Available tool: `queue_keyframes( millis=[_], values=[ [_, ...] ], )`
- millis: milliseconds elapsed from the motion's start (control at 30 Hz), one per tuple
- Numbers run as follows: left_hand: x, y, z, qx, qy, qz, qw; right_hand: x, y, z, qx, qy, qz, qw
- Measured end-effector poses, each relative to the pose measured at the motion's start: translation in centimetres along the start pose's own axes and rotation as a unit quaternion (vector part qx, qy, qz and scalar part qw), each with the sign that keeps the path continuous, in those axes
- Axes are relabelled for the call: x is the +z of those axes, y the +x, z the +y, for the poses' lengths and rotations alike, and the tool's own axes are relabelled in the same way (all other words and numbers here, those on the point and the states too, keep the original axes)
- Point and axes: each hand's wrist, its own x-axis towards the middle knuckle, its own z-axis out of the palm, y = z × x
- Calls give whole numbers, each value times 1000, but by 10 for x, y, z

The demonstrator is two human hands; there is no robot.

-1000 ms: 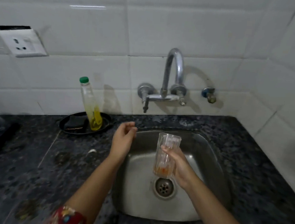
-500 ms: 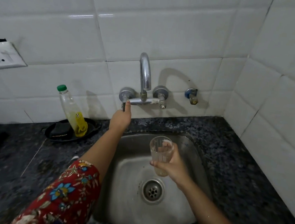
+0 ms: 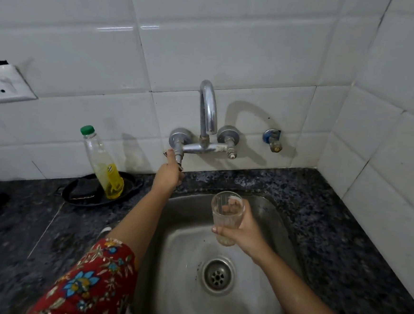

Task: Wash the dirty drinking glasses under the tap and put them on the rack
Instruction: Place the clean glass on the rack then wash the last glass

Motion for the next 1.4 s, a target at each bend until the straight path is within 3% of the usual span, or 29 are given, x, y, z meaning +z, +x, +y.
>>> queue_keyframes(
  millis=[100, 167, 233, 333, 433, 500, 600, 633, 700, 767, 833, 867, 900, 967, 1000, 1067, 1133, 1200, 1267, 1333, 1367, 1400],
  values=[
    [4, -20, -44, 63, -5, -140, 988, -1, 4, -2, -13, 12, -7, 1000],
    [6, -35, -78, 101, 0, -306, 947, -2, 7, -4, -19, 32, -19, 999],
    [15, -49, -92, 158, 3, -401, 902, 2, 9, -9, -23, 48, -48, 997],
    [31, -57, -86, 203, -57, -338, 917, 10, 6, -16, -27, 33, -85, 996],
    [35, -47, -89, 251, -32, -274, 928, 3, 1, -23, -100, -118, -70, 985],
    [30, -43, -96, 223, -28, -271, 936, -8, -2, -23, -230, -311, -59, 920],
    [27, -43, -101, 218, -24, -274, 936, -22, 1, -27, -393, -556, -159, 715],
    [27, -41, -102, 225, -16, -274, 935, -26, 5, -30, -407, -592, -198, 666],
    [29, -42, -103, 231, -2, -272, 934, -26, 15, -39, -383, -637, -241, 624],
    [36, -52, -97, 219, -29, -227, 949, -5, 19, -49, -257, -699, -242, 622],
    [47, -64, -92, 232, -49, -167, 957, 18, 21, -50, -66, -677, -243, 691],
    [49, -69, -90, 240, -49, -151, 958, 25, 21, -49, -27, -650, -250, 717],
    [48, -70, -88, 241, -40, -151, 958, 27, 20, -53, -26, -627, -266, 732],
    [36, -63, -88, 243, 25, -197, 950, 13, 25, -62, -107, -650, -298, 691],
    [28, -55, -90, 241, 79, -236, 938, 1, 26, -66, -143, -673, -319, 652],
    [19, -44, -94, 223, 160, -298, 914, -12, 29, -70, -193, -681, -326, 627],
    [23, -44, -94, 209, 140, -292, 923, -4, 30, -69, -216, -710, -325, 586],
    [34, -50, -89, 206, 123, -215, 947, 15, 30, -72, -134, -717, -292, 618],
    [39, -52, -82, 217, 159, -158, 950, 25, 36, -73, -69, -683, -327, 649],
    [35, -46, -79, 228, 126, -207, 943, 20, 38, -82, -92, -659, -371, 648],
    [31, -43, -80, 227, 101, -250, 936, 12, 39, -85, -132, -673, -373, 625],
    [27, -39, -82, 223, 89, -285, 928, 5, 41, -87, -190, -707, -367, 574]
  ],
)
